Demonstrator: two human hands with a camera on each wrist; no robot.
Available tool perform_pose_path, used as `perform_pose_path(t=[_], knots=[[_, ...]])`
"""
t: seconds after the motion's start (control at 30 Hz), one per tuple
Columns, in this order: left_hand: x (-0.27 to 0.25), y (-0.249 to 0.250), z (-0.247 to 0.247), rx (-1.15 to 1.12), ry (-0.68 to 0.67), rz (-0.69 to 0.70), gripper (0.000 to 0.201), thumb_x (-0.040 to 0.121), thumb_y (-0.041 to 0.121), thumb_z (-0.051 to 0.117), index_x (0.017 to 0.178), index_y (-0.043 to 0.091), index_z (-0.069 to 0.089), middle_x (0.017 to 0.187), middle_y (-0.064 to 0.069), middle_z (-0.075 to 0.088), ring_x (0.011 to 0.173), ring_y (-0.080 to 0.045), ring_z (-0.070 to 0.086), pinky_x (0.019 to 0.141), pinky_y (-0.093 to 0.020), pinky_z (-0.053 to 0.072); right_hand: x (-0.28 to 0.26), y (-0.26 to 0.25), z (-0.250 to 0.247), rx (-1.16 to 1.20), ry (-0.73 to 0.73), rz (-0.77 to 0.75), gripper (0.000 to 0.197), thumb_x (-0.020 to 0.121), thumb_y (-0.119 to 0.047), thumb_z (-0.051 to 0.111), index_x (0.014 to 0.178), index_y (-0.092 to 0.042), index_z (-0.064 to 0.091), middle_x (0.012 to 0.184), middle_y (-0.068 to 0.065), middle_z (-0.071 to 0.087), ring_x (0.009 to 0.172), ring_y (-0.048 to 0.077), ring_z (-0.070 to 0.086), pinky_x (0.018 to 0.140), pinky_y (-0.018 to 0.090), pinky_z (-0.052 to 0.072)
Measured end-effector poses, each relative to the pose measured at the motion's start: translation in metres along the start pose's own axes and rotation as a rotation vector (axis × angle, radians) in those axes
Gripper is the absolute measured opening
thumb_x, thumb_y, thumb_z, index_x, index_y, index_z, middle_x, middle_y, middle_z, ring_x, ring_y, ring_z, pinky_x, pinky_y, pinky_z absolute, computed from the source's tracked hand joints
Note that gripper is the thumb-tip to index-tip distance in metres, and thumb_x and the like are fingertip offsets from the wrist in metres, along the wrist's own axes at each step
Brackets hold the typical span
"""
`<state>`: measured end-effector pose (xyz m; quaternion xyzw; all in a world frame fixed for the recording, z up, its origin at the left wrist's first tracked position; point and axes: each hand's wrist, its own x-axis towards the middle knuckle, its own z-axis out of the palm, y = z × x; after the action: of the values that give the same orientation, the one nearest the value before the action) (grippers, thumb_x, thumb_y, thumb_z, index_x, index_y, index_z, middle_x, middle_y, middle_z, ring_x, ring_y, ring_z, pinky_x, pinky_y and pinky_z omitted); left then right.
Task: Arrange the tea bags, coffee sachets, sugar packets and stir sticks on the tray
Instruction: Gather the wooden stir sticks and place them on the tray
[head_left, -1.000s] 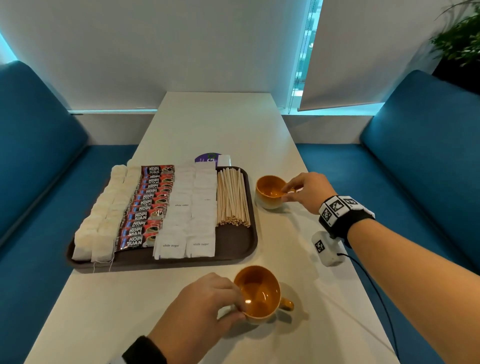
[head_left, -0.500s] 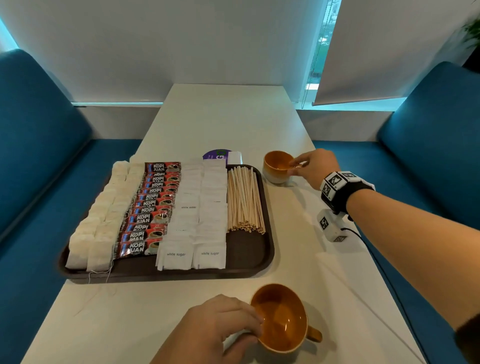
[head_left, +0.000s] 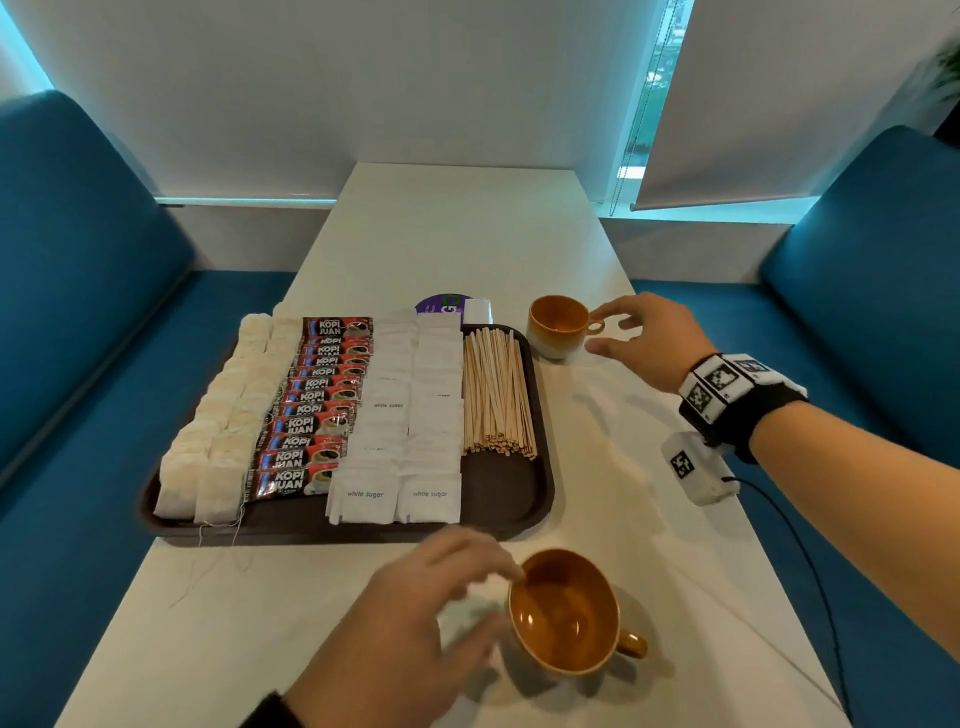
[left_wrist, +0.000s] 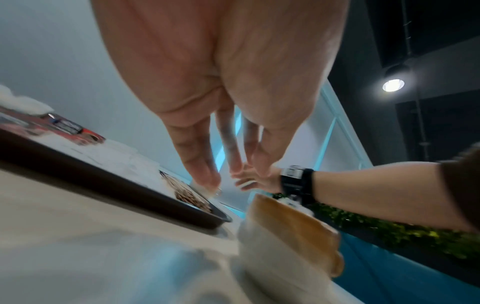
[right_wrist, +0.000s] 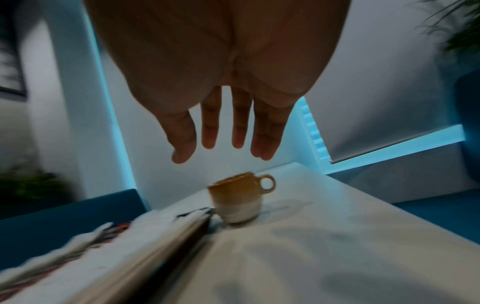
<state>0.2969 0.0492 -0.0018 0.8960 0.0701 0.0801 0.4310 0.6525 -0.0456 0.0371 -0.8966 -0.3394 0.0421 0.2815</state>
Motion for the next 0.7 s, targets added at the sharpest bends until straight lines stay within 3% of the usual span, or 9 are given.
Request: perform_pose_path(t=[0.07,0.17,0.33,0.43,0.5,0.7], knots=[[-0.002,-0.006,-0.013,0.087,0.085,-0.062,0.031,0.090,0.029,0.075,0.114,0.046,0.064,0.117,0.030,0.057,0.113,0.003,0.056,0.091,-0.016,0.047,-0.036,-0.012,-0.012,0.015,-0.050,-0.029,0.042,0.084,-0.047,0.078,0.122,-0.032,0.067,0.129,-0.008,0.061,0.110,0.009,0.059,0.092,0.033,0.052],[0.001,-0.027,-0.035,0.320,0.149,-0.151,0.029,0.093,0.028,0.071,0.119,0.036,0.063,0.120,0.020,0.054,0.116,-0.003,0.052,0.104,-0.026,0.042,-0.102,-0.031,-0.023,0.112,-0.116,-0.028,0.052,0.080,-0.056,0.076,0.126,-0.034,0.063,0.125,-0.015,0.061,0.107,0.003,0.060,0.092,0.030,0.055],[0.002,-0.047,-0.061,0.516,0.130,-0.410,0.031,0.097,0.027,0.062,0.128,0.027,0.063,0.137,0.006,0.052,0.129,-0.019,0.046,0.110,-0.036,0.040,-0.200,-0.050,-0.011,0.152,-0.318,-0.018,0.094,0.059,-0.079,0.075,0.140,-0.042,0.046,0.131,-0.023,0.050,0.114,0.000,0.054,0.096,0.027,0.052],[-0.003,-0.054,-0.067,0.572,0.128,-0.483,0.020,0.096,0.026,0.063,0.116,0.024,0.069,0.115,0.006,0.057,0.115,-0.020,0.051,0.100,-0.038,0.048,-0.237,-0.053,0.008,0.089,-0.429,-0.020,0.119,0.046,-0.091,0.074,0.148,-0.046,0.030,0.137,-0.028,0.037,0.121,-0.002,0.045,0.104,0.028,0.047],[-0.007,-0.058,-0.071,0.592,0.146,-0.499,0.013,0.094,0.025,0.065,0.106,0.024,0.070,0.104,0.006,0.057,0.106,-0.021,0.054,0.092,-0.038,0.050,-0.250,-0.053,0.021,0.071,-0.415,0.006,0.122,0.047,-0.088,0.075,0.150,-0.044,0.027,0.137,-0.026,0.034,0.124,0.001,0.042,0.105,0.028,0.048],[-0.008,-0.063,-0.074,0.564,0.203,-0.471,0.008,0.093,0.020,0.068,0.096,0.026,0.073,0.097,0.006,0.062,0.091,-0.017,0.056,0.082,-0.034,0.049,-0.257,-0.048,0.032,0.128,-0.287,0.078,0.107,0.056,-0.071,0.086,0.147,-0.040,0.038,0.127,-0.019,0.040,0.111,0.005,0.050,0.093,0.021,0.051]])
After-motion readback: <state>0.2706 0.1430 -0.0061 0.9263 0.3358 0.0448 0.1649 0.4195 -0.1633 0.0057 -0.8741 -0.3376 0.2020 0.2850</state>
